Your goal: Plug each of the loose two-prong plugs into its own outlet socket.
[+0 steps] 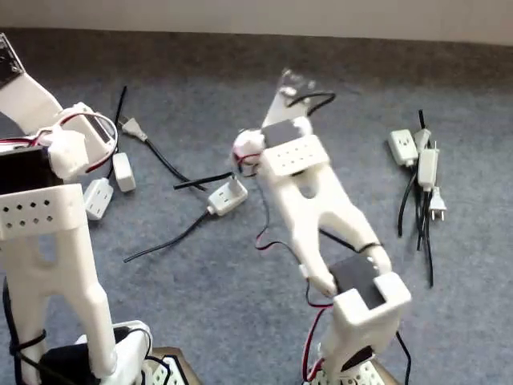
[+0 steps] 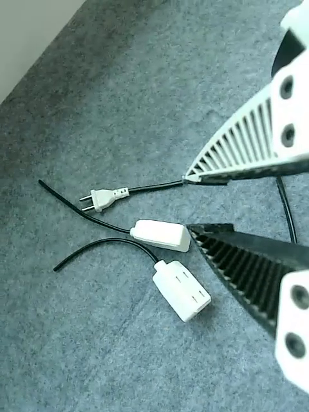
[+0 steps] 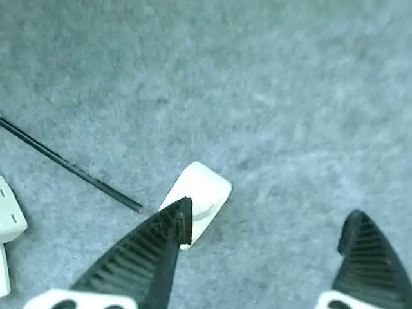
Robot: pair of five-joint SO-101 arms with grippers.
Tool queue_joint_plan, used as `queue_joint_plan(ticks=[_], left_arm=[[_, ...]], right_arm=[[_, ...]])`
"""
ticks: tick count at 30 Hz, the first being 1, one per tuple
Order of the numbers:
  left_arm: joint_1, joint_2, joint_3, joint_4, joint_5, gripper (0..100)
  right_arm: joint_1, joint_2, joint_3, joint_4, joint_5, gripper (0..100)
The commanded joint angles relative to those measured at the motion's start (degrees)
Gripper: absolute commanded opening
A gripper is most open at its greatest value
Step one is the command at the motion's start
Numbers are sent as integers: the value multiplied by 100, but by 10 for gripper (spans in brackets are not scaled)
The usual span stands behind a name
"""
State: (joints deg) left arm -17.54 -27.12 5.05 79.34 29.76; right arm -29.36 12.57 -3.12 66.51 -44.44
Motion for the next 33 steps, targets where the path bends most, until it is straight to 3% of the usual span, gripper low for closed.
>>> queue_joint_plan(ticks=[1,9,19,27,33], left_arm=[[-48,-251,40,-132,35,123],[-48,-277,48,-123,35,123],[-48,-286,48,-97,35,123],[374,-251,57,-97,35,123],[400,-286,418,-466,35,123]], right_arm=[[-585,136,-426,-22,-651,375],[-796,752,-1086,-22,-1864,375],[-796,2018,-1692,-532,-2813,375],[-488,2062,-1956,-444,-2840,375],[-40,1411,-2404,365,-2840,375]])
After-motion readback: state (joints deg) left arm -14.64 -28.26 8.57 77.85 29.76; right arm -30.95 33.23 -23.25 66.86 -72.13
